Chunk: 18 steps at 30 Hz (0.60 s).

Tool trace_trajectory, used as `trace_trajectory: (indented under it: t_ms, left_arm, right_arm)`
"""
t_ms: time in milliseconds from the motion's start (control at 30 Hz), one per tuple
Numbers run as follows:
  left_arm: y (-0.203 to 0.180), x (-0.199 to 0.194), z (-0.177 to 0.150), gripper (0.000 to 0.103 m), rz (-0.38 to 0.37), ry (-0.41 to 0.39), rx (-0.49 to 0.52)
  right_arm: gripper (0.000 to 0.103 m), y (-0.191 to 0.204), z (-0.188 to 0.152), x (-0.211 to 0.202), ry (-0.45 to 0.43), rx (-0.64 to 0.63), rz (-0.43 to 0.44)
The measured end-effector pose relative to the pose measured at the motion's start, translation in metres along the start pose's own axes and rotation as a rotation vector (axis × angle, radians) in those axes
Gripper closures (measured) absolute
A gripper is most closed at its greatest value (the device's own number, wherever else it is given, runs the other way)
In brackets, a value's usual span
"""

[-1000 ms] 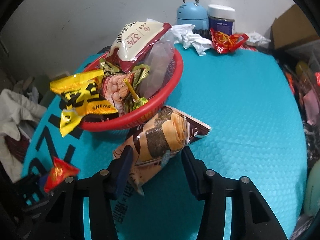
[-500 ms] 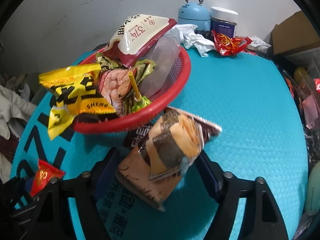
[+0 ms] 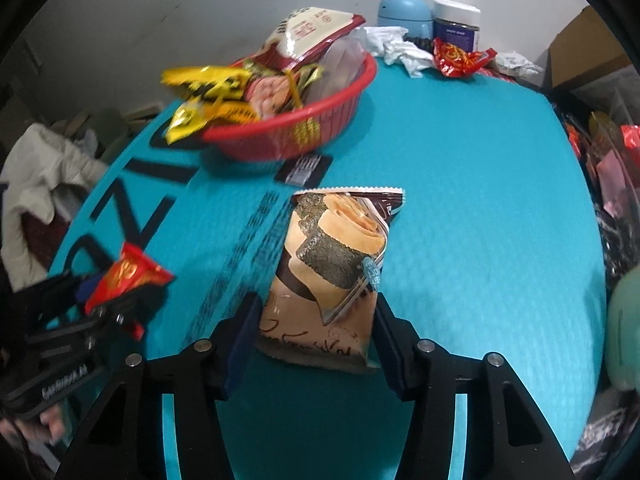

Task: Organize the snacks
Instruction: 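Close the left tool on the red packet while the right tool grasps the wafer-roll packet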

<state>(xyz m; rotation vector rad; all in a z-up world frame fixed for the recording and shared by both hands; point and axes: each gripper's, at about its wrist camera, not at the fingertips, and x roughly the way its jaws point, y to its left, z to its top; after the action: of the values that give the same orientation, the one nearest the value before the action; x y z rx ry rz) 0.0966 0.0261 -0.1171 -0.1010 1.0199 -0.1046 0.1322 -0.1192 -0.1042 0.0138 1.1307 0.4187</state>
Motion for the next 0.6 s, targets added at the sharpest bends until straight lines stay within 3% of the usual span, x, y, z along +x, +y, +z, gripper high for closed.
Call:
trace_trajectory:
  t_ms: [267,400,600]
  left_arm:
    - [-0.02,-0.013,-0.015,0.068,-0.04,0.043,0.03]
    - [-0.032,-0.009,-0.015,0.068,-0.051,0.081,0.095]
    - [-0.042,0.005,-0.014,0.068,-0.01,0.116,0.183]
  right_arm:
    - [0.049,0.001,-0.034,-0.021,0.043,-0.072,0.03]
    - [0.047,-0.001,-0.039,-0.024,0.055,-0.073,0.055]
    - [0.031,0.001,-0.032,-0.02,0.042,-0.063,0.019]
